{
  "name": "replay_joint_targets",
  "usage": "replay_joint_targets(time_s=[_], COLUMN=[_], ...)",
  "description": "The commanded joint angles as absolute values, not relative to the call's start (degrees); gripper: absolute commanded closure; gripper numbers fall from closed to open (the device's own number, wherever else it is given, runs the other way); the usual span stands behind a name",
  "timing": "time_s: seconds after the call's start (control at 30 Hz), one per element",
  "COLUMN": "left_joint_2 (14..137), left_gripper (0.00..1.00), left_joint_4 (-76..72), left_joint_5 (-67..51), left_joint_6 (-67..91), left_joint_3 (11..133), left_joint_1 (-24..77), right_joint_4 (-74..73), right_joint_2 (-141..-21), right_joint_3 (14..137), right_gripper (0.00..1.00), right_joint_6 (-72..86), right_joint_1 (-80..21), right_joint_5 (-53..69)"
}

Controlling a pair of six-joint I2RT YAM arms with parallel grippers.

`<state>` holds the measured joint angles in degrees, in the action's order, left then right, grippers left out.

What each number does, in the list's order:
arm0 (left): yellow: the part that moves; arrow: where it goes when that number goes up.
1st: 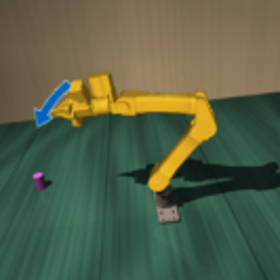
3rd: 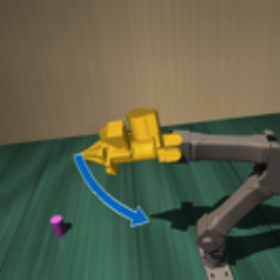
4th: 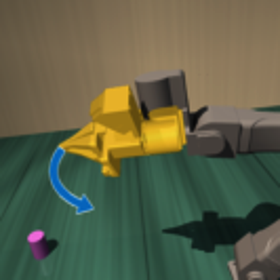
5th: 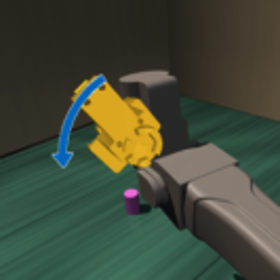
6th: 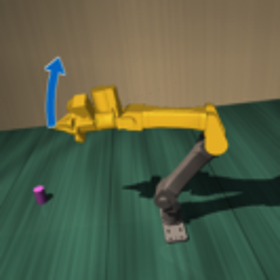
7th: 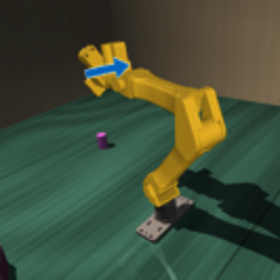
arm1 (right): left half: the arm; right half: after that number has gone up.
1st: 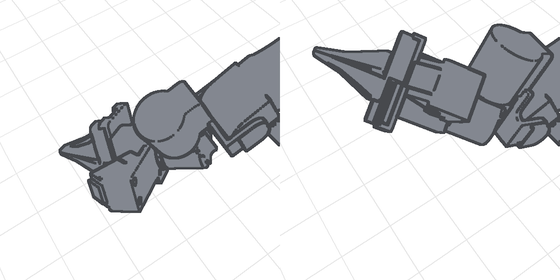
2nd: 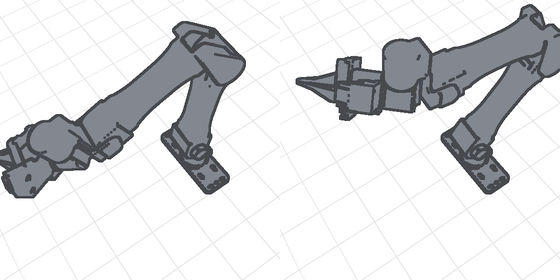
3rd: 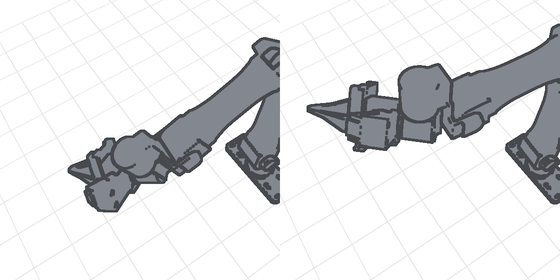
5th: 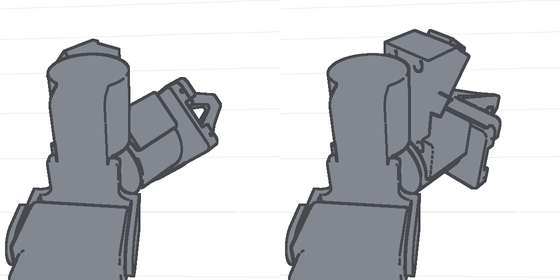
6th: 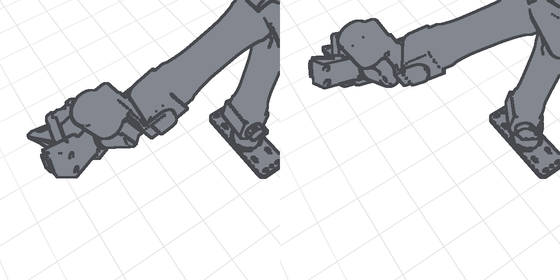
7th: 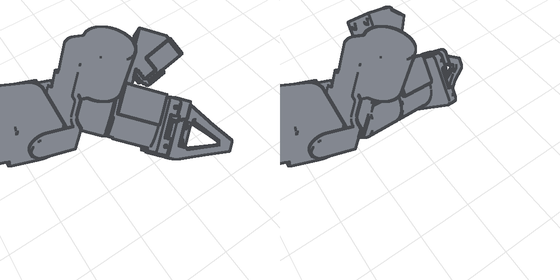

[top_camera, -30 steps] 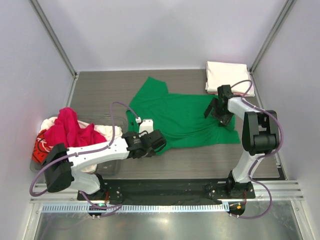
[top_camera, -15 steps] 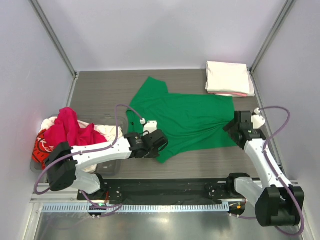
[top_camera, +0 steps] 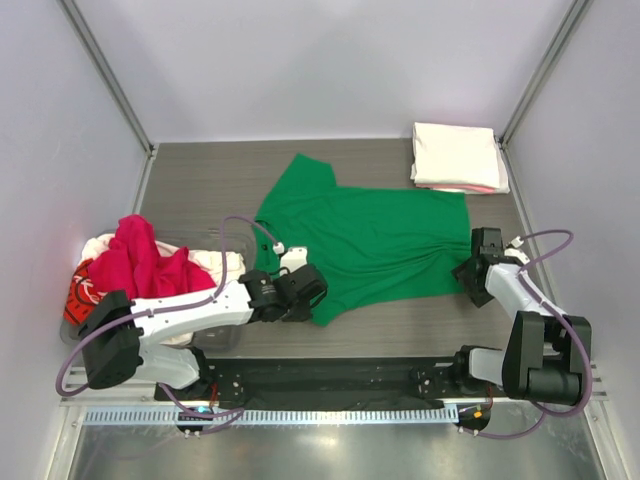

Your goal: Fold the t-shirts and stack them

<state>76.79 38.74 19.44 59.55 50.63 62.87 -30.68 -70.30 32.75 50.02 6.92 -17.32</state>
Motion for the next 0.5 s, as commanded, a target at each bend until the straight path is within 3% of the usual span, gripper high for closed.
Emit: replay_joint_targets(time_s=[0.0, 0.1, 0.2, 0.33, 0.47], left_joint_2=[75.06, 75.23, 75.50, 76.11, 75.94], left_gripper=[1.00, 1.00, 1.00, 1.00, 1.00], left_joint_4=[37.27, 37.35, 37.00, 36.65, 36.65], left_joint_5=[19.42, 19.34, 19.07, 18.55, 18.37], left_joint_6=[59.77, 59.50, 59.59, 59.33, 59.41], left_joint_3=[49.92, 49.57, 49.39, 49.57, 49.40], left_joint_1=[62.75, 62.84, 62.84, 62.84, 62.75], right_joint_4=[-24.45, -23.03, -22.33, -21.01, -20.57], right_joint_2=[-72.59, -74.26, -74.10, -73.65, -74.71], right_joint_3=[32.70, 32.43, 31.99, 30.94, 30.67], right_gripper=[0.36, 0.40, 0.52, 0.77, 0.88], right_joint_6=[48.52, 47.20, 46.67, 46.06, 45.18], right_joint_1=[8.78, 9.66, 9.93, 10.02, 9.93], right_joint_5=[-15.04, -13.01, -12.13, -10.64, -9.14])
